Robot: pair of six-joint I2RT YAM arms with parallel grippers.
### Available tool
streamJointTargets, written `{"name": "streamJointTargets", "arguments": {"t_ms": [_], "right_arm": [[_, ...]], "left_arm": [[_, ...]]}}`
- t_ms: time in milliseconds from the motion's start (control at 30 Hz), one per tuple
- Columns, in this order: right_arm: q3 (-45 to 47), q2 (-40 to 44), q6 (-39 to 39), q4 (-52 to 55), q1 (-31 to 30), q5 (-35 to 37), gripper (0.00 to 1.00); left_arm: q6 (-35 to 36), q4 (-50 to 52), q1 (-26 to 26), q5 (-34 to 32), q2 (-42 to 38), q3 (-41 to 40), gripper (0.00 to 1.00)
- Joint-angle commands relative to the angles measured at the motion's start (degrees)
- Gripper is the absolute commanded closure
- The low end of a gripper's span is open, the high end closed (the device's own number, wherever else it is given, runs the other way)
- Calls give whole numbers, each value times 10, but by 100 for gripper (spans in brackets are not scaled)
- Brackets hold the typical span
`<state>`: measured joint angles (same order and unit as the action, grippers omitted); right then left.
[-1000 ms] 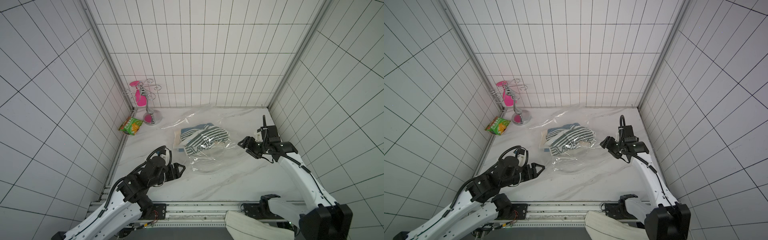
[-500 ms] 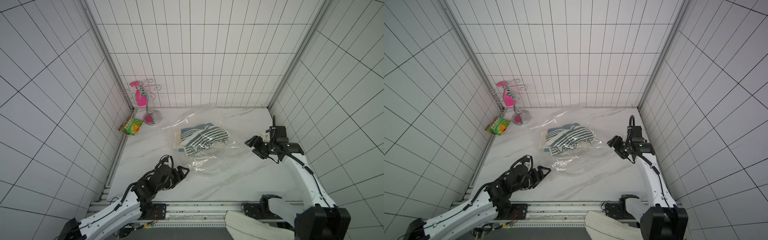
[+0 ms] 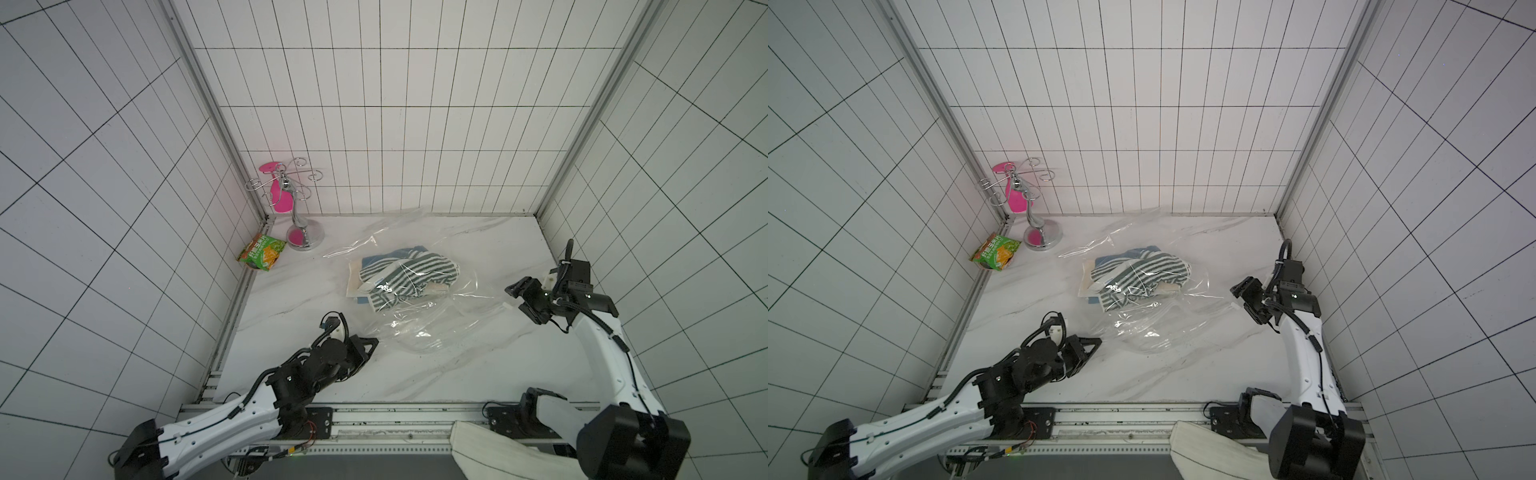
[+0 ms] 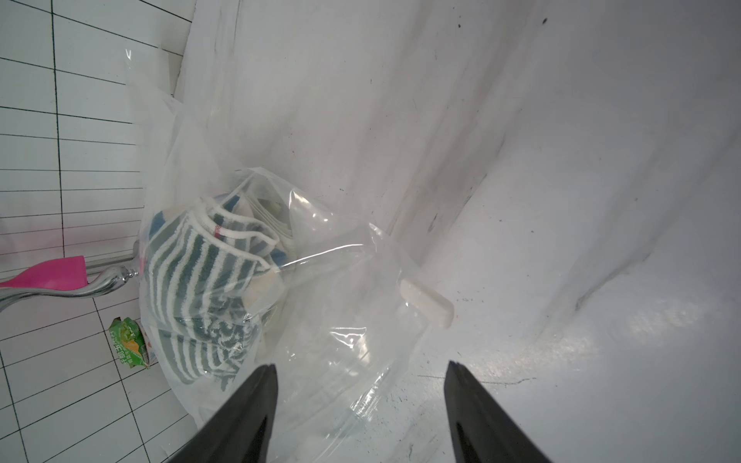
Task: Place the folded towel into the vacuum bag
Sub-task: Adjust the vacuum bag at the center of the board.
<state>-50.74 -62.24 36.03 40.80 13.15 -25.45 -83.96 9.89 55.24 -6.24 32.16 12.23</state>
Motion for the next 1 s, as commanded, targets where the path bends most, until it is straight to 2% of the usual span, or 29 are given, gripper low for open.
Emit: {"name": "streamJointTargets", "arguments": {"t_ms": [0,100,200,267,333,433,467,500,533,567,700,767,833,900,967], "right_arm": [[-7,-11,-23,-9,6,-3,29],[-8,-47,-37,-31,-5,-32,23],[-7,-78,-51,-42,-48,-6,20],[-4,-93,-57,-51,-72,-21,18],[3,-101,-63,-64,-89,-64,18],[15,-96,-86,-54,-112,-100,17],[25,-89,-92,-46,-113,-110,17],[37,-82,-99,-37,-115,-109,17],[50,-74,-101,-33,-116,-105,17],[65,-68,-100,-33,-117,-101,17],[98,-68,-102,-36,-116,-115,19],[113,-63,-89,-54,-116,-151,23],[131,-50,-60,-88,-121,-204,31],[150,-25,4,-143,-133,-258,46],[156,4,73,-185,-143,-285,64]], "left_arm": [[-24,177,3,-12,-65,44,100],[-3,358,3,-18,-142,92,100],[16,488,2,-12,-191,128,100],[23,548,2,-1,-197,143,100],[32,587,2,-6,-192,156,100],[57,610,2,-52,-167,194,100],[68,615,2,-71,-154,215,91],[76,619,2,-86,-138,236,73],[85,615,2,-91,-122,252,63],[98,609,2,-97,-100,271,57],[160,613,2,-162,-23,364,43],[192,632,0,-208,9,412,35],[241,609,-11,-222,32,435,33],[307,536,-56,-148,64,435,33],[353,469,-122,-32,100,423,35]]}}
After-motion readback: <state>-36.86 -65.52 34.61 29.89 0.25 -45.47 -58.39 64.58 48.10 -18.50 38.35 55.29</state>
